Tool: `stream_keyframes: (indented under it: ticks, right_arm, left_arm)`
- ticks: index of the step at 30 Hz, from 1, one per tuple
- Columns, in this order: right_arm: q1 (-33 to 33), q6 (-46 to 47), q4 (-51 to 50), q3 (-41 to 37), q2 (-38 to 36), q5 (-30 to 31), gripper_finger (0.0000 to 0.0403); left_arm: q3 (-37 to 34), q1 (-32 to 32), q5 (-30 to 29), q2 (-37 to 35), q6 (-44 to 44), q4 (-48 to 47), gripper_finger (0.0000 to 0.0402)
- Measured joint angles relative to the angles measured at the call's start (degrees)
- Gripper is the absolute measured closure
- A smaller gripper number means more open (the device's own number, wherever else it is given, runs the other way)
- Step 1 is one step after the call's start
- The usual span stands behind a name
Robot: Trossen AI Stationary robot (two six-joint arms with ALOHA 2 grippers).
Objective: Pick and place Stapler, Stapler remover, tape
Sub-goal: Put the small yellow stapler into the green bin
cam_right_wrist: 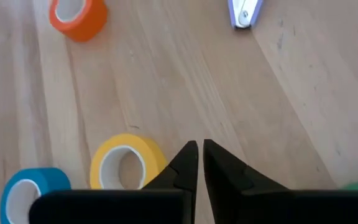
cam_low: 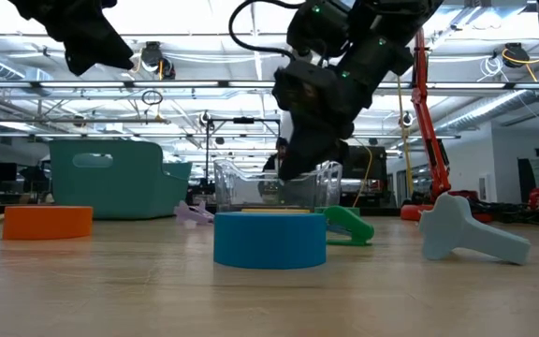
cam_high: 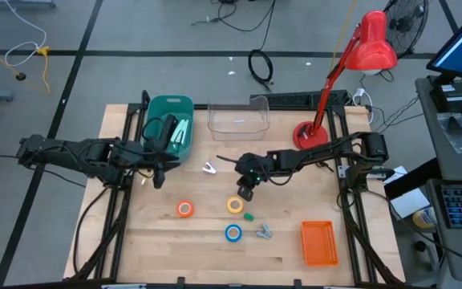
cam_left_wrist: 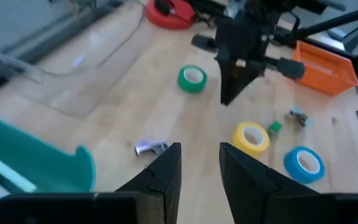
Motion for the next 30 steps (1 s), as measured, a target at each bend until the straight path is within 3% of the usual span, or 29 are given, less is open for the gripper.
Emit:
stream_keyframes:
  ticks: [8, 21, 30]
  right_arm:
    - [-0.5, -2.0, 0.2, 0.0, -0.6, -0.1, 0.0394]
    - [-3.3, -5.2, 0.3, -0.3, -8.3, 0.2, 0.0394]
    - [-5.3, -8.6, -3.6, -0.3, -11.9, -1.4, 0.0364]
  left_arm:
    - [0.0, 0.0, 0.2, 0.0, -9.1, -8.4, 0.0289]
    - [0.0, 0.0, 6.5, 3.5, -44.9, -35.1, 0.0289]
    - [0.0, 1.6, 11.3, 12.8, -47.1, -35.2, 0.0289]
